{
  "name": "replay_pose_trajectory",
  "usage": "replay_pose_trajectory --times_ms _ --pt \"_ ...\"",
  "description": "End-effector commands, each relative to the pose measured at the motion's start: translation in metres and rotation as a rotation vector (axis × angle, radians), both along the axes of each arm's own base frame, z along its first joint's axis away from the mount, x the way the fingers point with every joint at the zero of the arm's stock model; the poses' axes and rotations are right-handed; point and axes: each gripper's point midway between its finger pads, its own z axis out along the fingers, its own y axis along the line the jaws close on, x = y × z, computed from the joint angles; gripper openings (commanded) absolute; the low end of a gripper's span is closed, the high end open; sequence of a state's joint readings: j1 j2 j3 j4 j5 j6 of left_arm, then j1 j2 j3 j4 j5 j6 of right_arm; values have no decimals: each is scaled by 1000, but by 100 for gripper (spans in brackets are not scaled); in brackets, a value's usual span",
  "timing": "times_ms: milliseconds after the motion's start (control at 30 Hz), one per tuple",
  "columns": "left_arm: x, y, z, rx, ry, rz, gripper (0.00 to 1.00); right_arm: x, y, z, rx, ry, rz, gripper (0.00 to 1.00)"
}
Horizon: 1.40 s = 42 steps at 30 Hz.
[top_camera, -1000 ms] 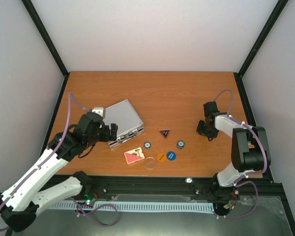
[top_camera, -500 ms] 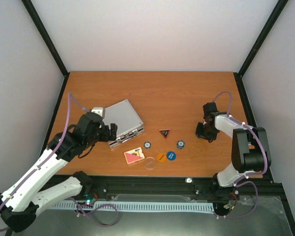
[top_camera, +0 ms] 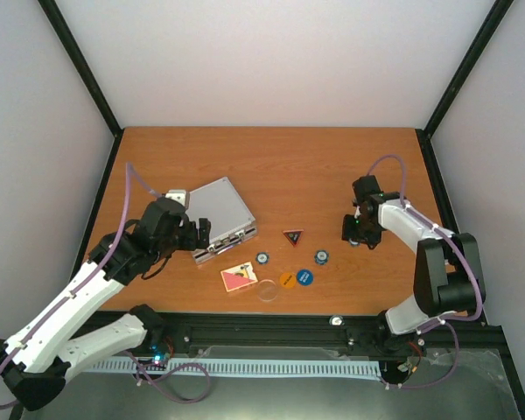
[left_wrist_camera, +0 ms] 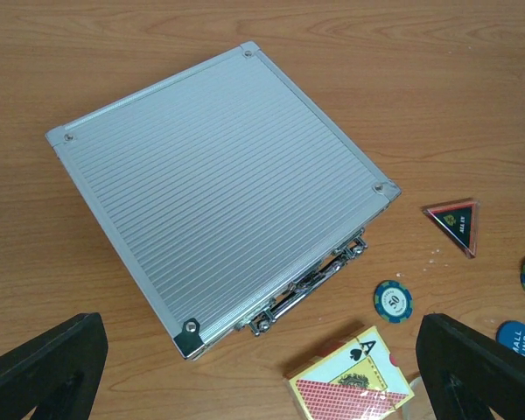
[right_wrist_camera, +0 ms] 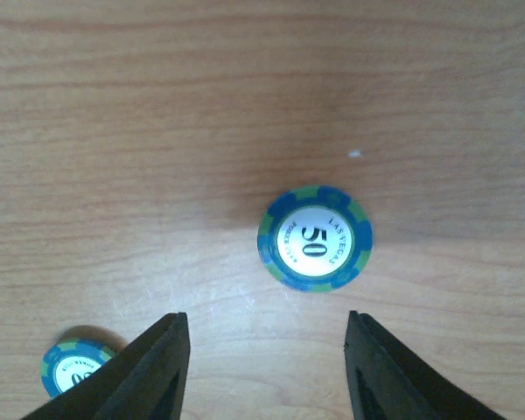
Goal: Pack up texas hold em set
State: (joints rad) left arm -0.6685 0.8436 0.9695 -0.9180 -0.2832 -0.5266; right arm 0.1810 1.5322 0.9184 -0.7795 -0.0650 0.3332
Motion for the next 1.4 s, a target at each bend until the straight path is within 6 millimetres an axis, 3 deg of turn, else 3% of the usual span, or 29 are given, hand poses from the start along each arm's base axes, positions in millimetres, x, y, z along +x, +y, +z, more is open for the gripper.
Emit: replay_pose_trajectory --times_ms 0,233,400,500,733,1000,1167,1367 --pt "3 -3 7 -9 -25 -14 100 8 -7 4 -54 -12 -1 52" --pt "1 -1 8 -6 -28 -12 100 11 -9 -22 -68 26 -22 52" --pt "0 1 7 -1 -25 -9 100 19 -13 -25 -101 23 -28 54" --pt "0 1 7 -3 -26 -4 100 22 -17 -23 -119 12 -37 65" --pt "1 1 2 0 -17 -4 100 24 -18 -29 -110 19 -40 64" --pt "-1 4 3 4 -22 7 100 16 -17 -41 -94 44 -50 55" --pt "-1 4 2 5 -20 5 100 11 -17 -44 -91 52 -51 34" --pt "-1 4 6 2 -28 6 100 14 -13 -40 -68 38 -46 29"
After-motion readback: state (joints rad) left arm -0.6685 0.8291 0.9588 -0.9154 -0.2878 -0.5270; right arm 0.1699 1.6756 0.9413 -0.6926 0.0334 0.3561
